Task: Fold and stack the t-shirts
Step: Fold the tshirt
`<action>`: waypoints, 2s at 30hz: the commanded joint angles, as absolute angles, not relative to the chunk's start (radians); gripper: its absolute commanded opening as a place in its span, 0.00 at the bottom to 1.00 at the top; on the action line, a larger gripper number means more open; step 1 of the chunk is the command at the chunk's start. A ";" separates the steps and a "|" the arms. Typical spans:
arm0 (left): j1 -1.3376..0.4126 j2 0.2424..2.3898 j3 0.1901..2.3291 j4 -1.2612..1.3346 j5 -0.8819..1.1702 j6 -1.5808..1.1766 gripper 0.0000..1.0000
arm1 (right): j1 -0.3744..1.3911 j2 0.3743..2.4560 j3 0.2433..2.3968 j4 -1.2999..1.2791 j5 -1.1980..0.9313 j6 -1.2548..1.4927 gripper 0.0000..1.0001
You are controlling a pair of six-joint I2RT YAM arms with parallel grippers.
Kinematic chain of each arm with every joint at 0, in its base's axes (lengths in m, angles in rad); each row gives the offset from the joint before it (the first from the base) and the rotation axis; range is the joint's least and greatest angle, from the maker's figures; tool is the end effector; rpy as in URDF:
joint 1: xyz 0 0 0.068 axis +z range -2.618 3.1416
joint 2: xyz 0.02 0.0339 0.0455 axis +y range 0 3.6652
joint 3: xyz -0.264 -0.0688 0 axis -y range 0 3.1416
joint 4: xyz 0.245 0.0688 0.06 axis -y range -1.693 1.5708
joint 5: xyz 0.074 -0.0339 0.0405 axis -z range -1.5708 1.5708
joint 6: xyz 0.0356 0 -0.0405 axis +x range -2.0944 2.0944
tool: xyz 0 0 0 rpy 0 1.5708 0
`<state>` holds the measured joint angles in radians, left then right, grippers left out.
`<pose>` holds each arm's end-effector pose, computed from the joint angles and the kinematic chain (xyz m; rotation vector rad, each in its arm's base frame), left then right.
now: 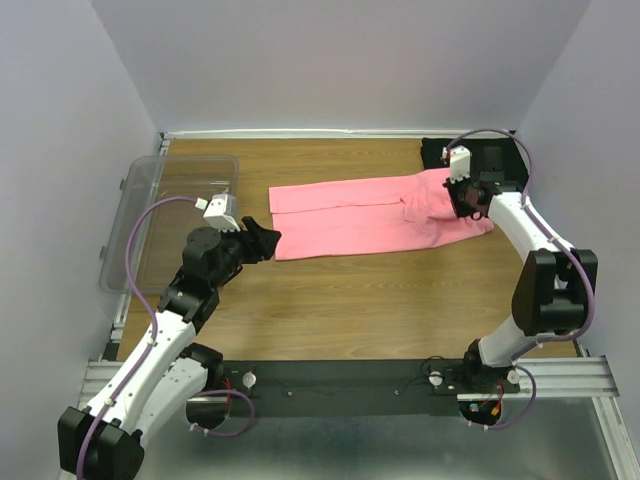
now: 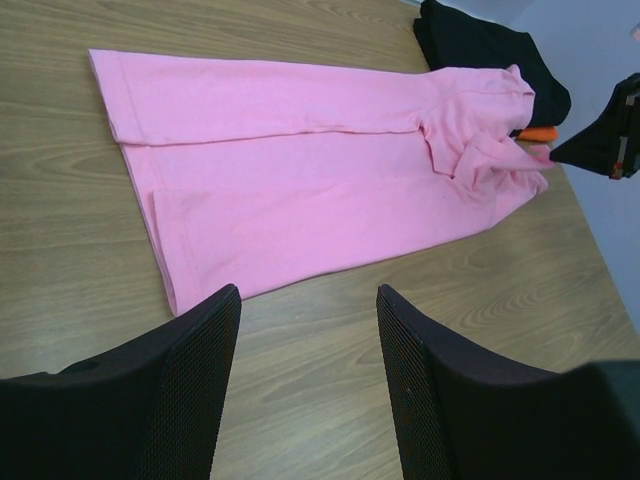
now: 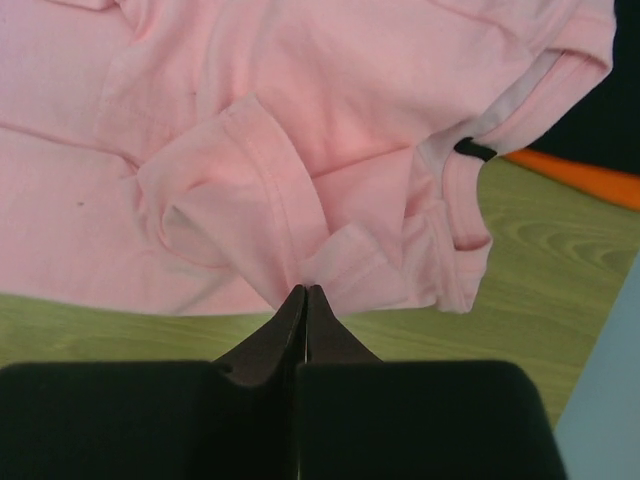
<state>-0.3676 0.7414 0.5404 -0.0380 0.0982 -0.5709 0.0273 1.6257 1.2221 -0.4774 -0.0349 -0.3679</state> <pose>0.1701 -0.0693 0.2758 -0.1181 1.8704 -0.7474 0.3529 0.0109 0.2515 -0.4968 2.4032 -0.1072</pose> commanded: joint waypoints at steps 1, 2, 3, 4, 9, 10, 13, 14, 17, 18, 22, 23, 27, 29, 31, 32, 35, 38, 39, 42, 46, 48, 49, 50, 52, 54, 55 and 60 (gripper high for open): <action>-0.364 0.736 0.526 -0.005 0.126 -0.555 0.65 | 0.017 1.571 1.160 -0.479 -0.032 -0.388 0.09; -0.364 0.742 0.528 -0.005 0.129 -0.554 0.65 | 0.015 1.574 1.152 -0.479 -0.029 -0.390 0.10; -0.364 0.741 0.528 -0.006 0.132 -0.554 0.65 | 0.015 1.575 1.137 -0.479 -0.029 -0.390 0.11; -0.362 0.744 0.528 -0.008 0.132 -0.554 0.65 | 0.014 1.580 1.132 -0.479 -0.028 -0.393 0.11; -0.364 0.729 0.528 -0.009 0.132 -0.557 0.65 | 0.012 1.600 1.105 -0.480 -0.008 -0.402 0.16; -0.362 0.729 0.528 -0.009 0.133 -0.557 0.65 | 0.011 1.598 1.100 -0.480 -0.006 -0.403 0.20; -0.362 0.730 0.526 -0.008 0.133 -0.558 0.65 | 0.009 1.580 1.097 -0.488 -0.008 -0.410 0.28; -0.364 0.733 0.528 -0.008 0.135 -0.555 0.65 | 0.009 1.574 1.098 -0.492 -0.009 -0.410 0.29; -0.364 0.735 0.528 -0.006 0.137 -0.554 0.65 | 0.008 1.540 1.118 -0.497 -0.026 -0.408 0.37; -0.362 0.735 0.526 -0.006 0.138 -0.554 0.65 | 0.006 1.539 1.133 -0.497 -0.046 -0.402 0.40; -0.364 0.745 0.526 -0.005 0.143 -0.551 0.65 | 0.006 1.679 1.255 -0.500 -0.207 -0.345 0.47; -0.362 0.747 0.529 -0.005 0.143 -0.552 0.65 | 0.006 1.715 1.306 -0.502 -0.253 -0.319 0.47; -0.364 0.736 0.526 -0.005 0.146 -0.557 0.65 | 0.006 1.874 1.426 -0.502 -0.279 -0.275 0.46; -0.364 0.735 0.526 -0.008 0.141 -0.558 0.65 | 0.006 1.916 1.463 -0.502 -0.288 -0.261 0.46; -0.364 0.738 0.526 -0.005 0.144 -0.557 0.65 | 0.006 1.965 1.502 -0.503 -0.282 -0.256 0.46; -0.364 0.747 0.526 -0.005 0.146 -0.554 0.65 | 0.006 1.986 1.511 -0.505 -0.263 -0.258 0.46; -0.364 0.756 0.531 -0.005 0.152 -0.551 0.65 | 0.006 2.003 1.520 -0.506 -0.242 -0.261 0.46; -0.364 0.761 0.526 -0.005 0.153 -0.552 0.65 | 0.006 2.019 1.514 -0.511 -0.264 -0.264 0.43; -0.364 0.761 0.526 -0.005 0.155 -0.551 0.65 | 0.006 2.026 1.513 -0.512 -0.265 -0.264 0.43; -0.364 0.768 0.528 -0.005 0.156 -0.549 0.65 | 0.006 2.040 1.520 -0.515 -0.267 -0.265 0.42; -0.364 0.770 0.526 -0.006 0.158 -0.551 0.65 | 0.006 2.054 1.531 -0.526 -0.275 -0.264 0.36; -0.364 0.767 0.526 -0.005 0.158 -0.551 0.65 | 0.006 2.057 1.534 -0.534 -0.278 -0.265 0.35; -0.364 0.764 0.525 -0.005 0.160 -0.551 0.65 | 0.006 2.054 1.534 -0.535 -0.279 -0.264 0.33; -0.364 0.765 0.525 -0.005 0.160 -0.551 0.65 | 0.006 2.052 1.534 -0.538 -0.282 -0.265 0.29; -0.364 0.765 0.525 -0.005 0.160 -0.551 0.65 | 0.006 2.049 1.537 -0.543 -0.285 -0.268 0.21; -0.364 0.767 0.525 -0.005 0.161 -0.551 0.65 | 0.006 2.049 1.540 -0.549 -0.291 -0.270 0.15; -0.364 0.767 0.525 -0.005 0.161 -0.551 0.65 | 0.006 2.046 1.545 -0.551 -0.294 -0.271 0.13; -0.364 0.765 0.525 -0.005 0.161 -0.551 0.65 | 0.006 2.034 1.572 -0.560 -0.305 -0.276 0.01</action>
<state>-0.3676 0.7689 0.5339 -0.0242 0.1425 -0.5655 0.0113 2.0350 1.5284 -0.5339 -0.2726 -0.2783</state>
